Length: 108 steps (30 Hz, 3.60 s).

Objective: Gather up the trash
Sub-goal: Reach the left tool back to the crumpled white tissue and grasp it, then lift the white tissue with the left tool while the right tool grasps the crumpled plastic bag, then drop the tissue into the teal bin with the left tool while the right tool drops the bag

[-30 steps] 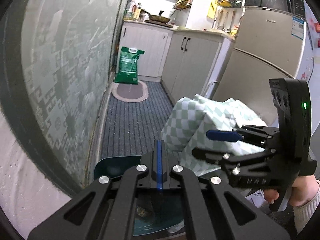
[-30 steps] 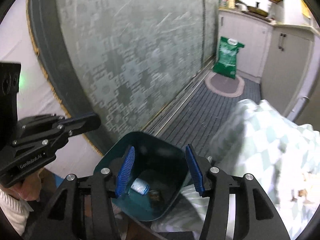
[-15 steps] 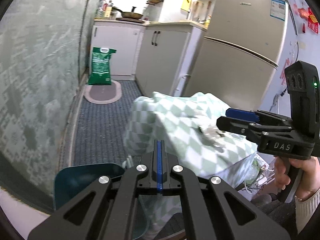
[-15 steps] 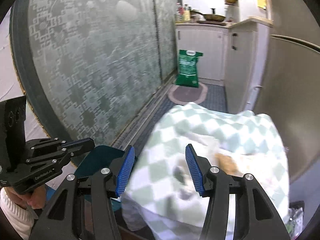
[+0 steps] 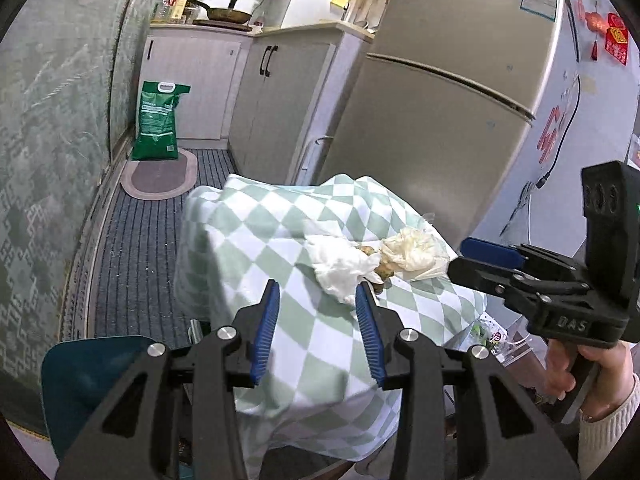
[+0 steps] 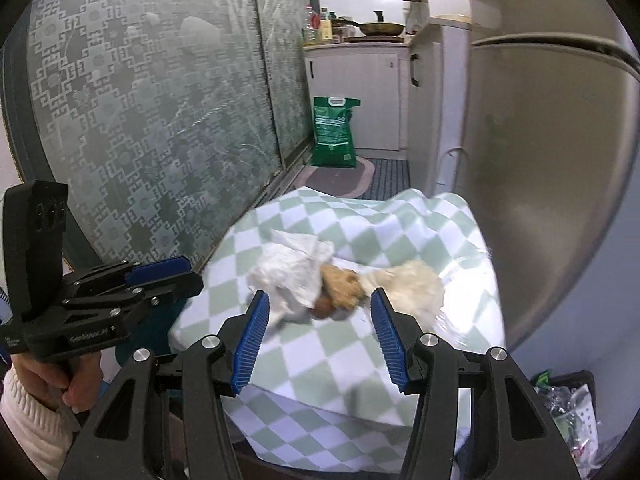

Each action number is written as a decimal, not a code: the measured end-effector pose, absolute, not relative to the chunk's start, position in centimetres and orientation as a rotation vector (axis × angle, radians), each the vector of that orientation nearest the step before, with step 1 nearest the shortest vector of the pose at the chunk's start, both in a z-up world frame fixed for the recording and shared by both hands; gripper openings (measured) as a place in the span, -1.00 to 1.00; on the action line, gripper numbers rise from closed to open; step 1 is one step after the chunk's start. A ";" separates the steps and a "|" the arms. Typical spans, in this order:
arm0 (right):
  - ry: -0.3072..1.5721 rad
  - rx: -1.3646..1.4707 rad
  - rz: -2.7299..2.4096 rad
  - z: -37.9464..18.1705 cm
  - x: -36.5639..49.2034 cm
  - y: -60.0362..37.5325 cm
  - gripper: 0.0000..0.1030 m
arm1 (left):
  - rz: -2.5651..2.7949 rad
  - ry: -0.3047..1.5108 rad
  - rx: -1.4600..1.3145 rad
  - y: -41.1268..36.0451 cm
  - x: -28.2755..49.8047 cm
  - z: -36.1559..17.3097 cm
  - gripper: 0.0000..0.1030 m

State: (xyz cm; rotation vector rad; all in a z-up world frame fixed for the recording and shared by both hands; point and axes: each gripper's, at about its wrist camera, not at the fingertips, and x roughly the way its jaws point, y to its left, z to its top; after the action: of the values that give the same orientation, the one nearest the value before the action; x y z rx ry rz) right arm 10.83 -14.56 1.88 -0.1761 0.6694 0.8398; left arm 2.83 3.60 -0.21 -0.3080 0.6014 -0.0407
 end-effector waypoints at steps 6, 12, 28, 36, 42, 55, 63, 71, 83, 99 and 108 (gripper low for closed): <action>0.686 -0.158 0.811 1.2 11.6 -16.9 0.04 | -0.046 0.625 -0.308 2.6 5.1 -1.0 -0.21; 0.695 -0.132 0.802 1.0 12.1 -18.7 0.04 | -0.034 0.639 -0.303 2.1 7.0 -1.5 -0.17; 0.728 -0.108 0.784 0.2 13.3 -19.7 0.04 | -0.025 0.607 -0.323 2.3 6.8 -1.0 -0.85; 0.741 -0.111 0.758 -0.5 14.4 -18.8 0.04 | -0.034 0.575 -0.308 2.4 5.6 0.1 -0.85; 0.743 -0.127 0.750 -1.0 14.6 -17.6 -0.11 | -0.030 0.552 -0.321 3.6 4.3 0.8 -0.85; 0.760 -0.132 0.703 -2.1 15.3 -15.9 -0.49 | -0.016 0.534 -0.324 5.4 2.3 1.3 -0.85; 0.773 -0.155 0.644 -2.6 15.8 -15.6 -0.98 | 0.001 0.524 -0.328 6.6 1.1 1.6 -0.85; 0.706 -0.157 0.640 -0.2 14.6 -15.8 -1.00 | 0.023 0.514 -0.339 7.8 0.0 1.7 -0.85; 0.620 -0.146 0.649 3.8 12.6 -15.5 -1.00 | 0.079 0.555 -0.331 9.6 -1.4 0.7 -0.85; 0.552 -0.146 0.754 7.5 9.0 -11.3 -1.00 | 0.163 0.674 -0.332 13.1 -3.6 -2.7 -0.85; 0.551 -0.178 0.887 7.9 6.3 -6.2 -1.00 | 0.185 0.801 -0.330 14.7 -4.7 -6.3 -0.85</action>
State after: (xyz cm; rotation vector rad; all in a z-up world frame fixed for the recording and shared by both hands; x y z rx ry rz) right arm 6.26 -6.16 7.86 -0.1776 0.5508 0.8869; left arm -4.67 14.67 -6.27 -0.3304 0.8010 0.1849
